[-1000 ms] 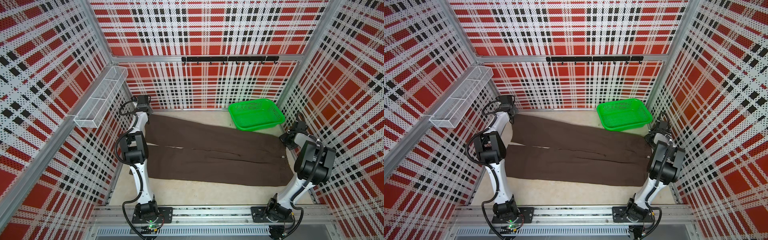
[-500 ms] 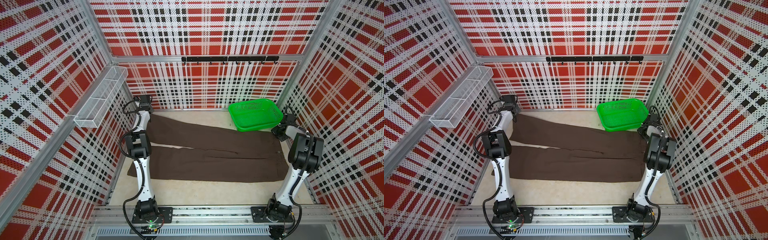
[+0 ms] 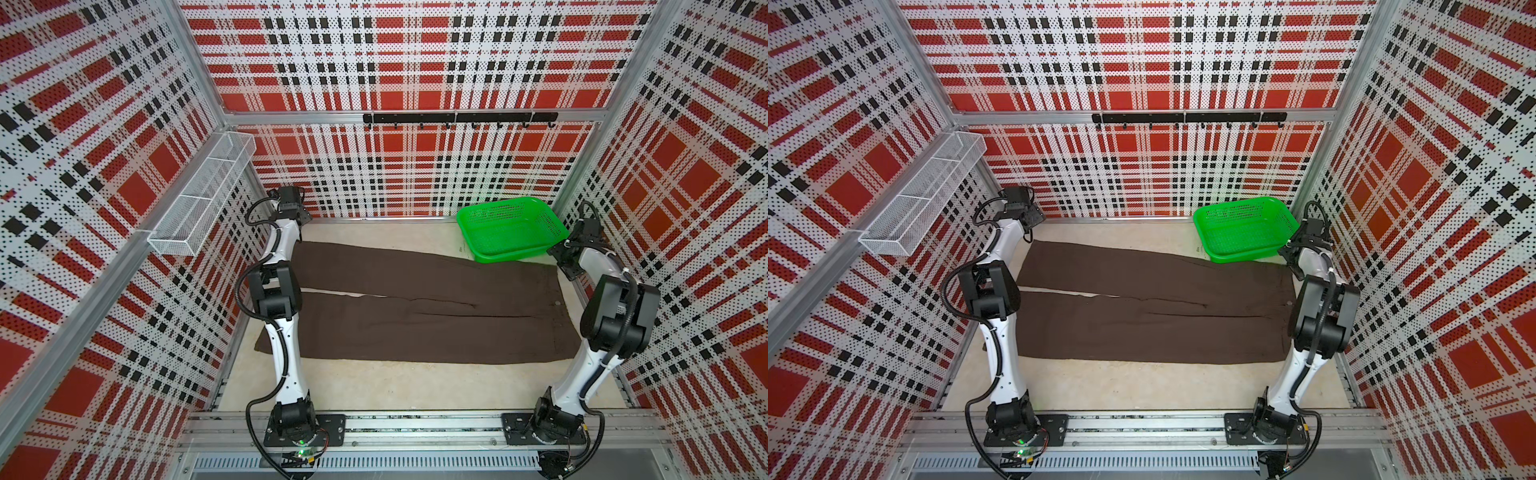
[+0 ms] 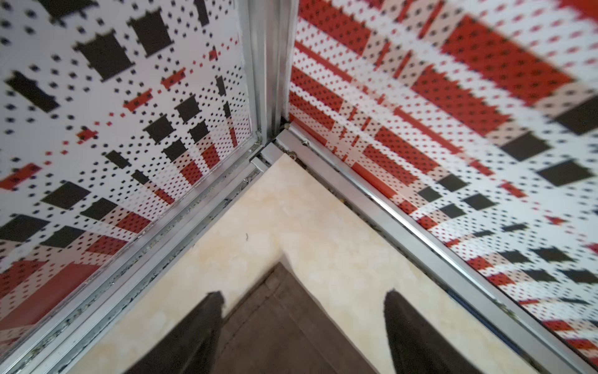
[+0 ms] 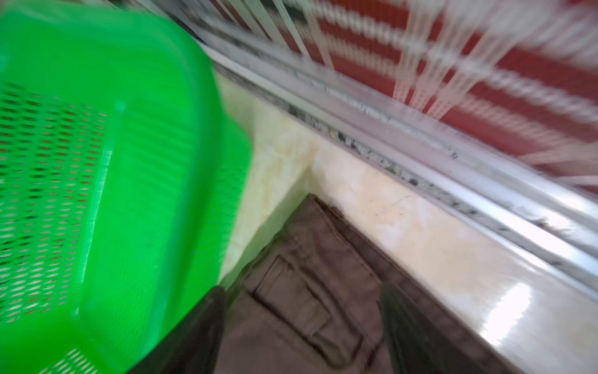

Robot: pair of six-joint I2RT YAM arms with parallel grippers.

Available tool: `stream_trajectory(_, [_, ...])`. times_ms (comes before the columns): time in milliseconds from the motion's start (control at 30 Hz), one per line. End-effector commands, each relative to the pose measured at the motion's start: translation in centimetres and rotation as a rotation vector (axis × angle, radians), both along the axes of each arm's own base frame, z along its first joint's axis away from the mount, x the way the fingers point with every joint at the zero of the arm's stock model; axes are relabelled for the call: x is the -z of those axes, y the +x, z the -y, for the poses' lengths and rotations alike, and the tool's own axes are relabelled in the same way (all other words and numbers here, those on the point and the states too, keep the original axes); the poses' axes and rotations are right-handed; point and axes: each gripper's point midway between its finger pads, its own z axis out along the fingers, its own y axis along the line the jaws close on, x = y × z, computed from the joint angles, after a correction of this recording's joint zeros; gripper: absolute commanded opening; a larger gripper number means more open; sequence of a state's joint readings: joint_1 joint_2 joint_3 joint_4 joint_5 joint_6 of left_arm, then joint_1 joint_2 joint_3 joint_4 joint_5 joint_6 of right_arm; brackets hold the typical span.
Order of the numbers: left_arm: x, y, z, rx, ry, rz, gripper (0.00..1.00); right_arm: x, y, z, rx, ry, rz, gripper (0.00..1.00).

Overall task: Fold and stack the trousers
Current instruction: Smooth out the trousers at the center of the table.

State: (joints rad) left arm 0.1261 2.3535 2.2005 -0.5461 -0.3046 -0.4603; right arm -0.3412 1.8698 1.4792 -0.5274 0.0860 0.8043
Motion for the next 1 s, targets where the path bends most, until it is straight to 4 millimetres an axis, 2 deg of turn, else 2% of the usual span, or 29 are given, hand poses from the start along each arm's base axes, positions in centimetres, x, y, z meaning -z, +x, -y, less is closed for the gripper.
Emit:
stream_trajectory(0, [-6.9,-2.0,3.1,0.042,0.021,0.098,0.86,-3.0,-3.0,-0.4,0.025,-0.035,0.002,0.82])
stream_trajectory(67, [-7.5,-3.6,4.6,0.058,0.015,0.110,0.87,-2.5,-4.5,-1.2,0.022,-0.014,-0.007,0.84])
stream_trajectory(133, [-7.7,-5.6,6.3,0.073,0.013,0.107,0.88,-1.3,-6.2,-2.2,0.021,0.021,-0.033,0.84])
stream_trajectory(333, [-6.5,-12.6,9.8,0.099,0.001,0.070,0.89,1.5,-10.4,-5.7,-0.009,0.085,-0.066,0.86])
stream_trajectory(500, [-2.4,-18.2,10.4,0.101,-0.042,-0.013,0.89,2.9,-12.9,-9.2,-0.046,0.107,-0.050,0.86])
stream_trajectory(633, [1.1,-21.6,10.9,0.112,-0.080,-0.082,0.89,4.8,-14.8,-10.6,-0.064,0.128,-0.072,0.86])
stream_trajectory(767, [3.4,-23.5,11.6,0.115,-0.110,-0.123,0.88,5.7,-16.1,-10.6,-0.065,0.118,-0.101,0.87])
stream_trajectory(967, [5.1,-24.6,12.0,0.108,-0.137,-0.147,0.88,6.6,-16.8,-10.9,-0.078,0.124,-0.117,0.87])
